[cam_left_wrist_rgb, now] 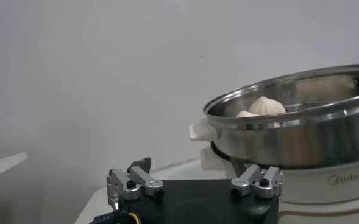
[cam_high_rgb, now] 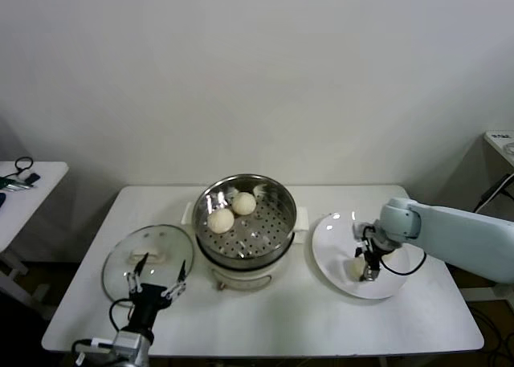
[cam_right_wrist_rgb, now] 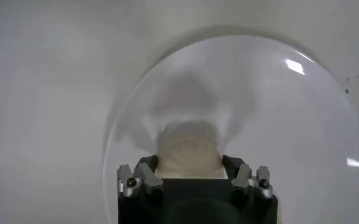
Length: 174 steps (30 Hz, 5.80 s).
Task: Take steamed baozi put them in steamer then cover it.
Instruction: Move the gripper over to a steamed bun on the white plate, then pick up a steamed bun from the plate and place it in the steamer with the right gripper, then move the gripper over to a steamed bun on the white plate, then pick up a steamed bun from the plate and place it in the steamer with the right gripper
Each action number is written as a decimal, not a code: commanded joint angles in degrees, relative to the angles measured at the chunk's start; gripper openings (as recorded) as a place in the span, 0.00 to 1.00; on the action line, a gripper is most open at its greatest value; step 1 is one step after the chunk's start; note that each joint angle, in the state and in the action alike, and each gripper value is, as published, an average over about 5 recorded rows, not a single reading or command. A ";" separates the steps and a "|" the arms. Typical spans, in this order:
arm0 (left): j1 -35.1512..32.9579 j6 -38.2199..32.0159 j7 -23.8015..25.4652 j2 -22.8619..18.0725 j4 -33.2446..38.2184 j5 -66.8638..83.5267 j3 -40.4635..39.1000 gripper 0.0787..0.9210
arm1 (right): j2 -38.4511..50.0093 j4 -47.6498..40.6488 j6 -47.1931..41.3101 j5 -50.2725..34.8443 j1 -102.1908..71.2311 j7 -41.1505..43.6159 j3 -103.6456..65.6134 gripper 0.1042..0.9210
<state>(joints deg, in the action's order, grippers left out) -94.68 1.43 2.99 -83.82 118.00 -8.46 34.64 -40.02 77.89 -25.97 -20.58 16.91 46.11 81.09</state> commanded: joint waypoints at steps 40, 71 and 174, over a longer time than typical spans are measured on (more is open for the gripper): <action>-0.79 0.53 0.03 0.25 2.61 0.53 1.16 0.88 | -37.87 8.00 40.33 15.33 27.86 7.06 5.01 0.71; -0.50 0.29 -0.10 -0.13 2.22 0.71 1.22 0.88 | -35.32 5.30 37.99 18.11 25.22 8.17 6.66 0.86; -2.06 0.42 0.57 0.41 4.53 1.71 1.15 0.88 | -32.70 -0.50 4.14 -29.84 33.42 5.12 14.02 0.70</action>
<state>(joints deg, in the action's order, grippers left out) -96.61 1.87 3.57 -83.44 122.40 -7.11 35.73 -62.98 76.03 -18.65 -47.38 53.57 55.28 94.48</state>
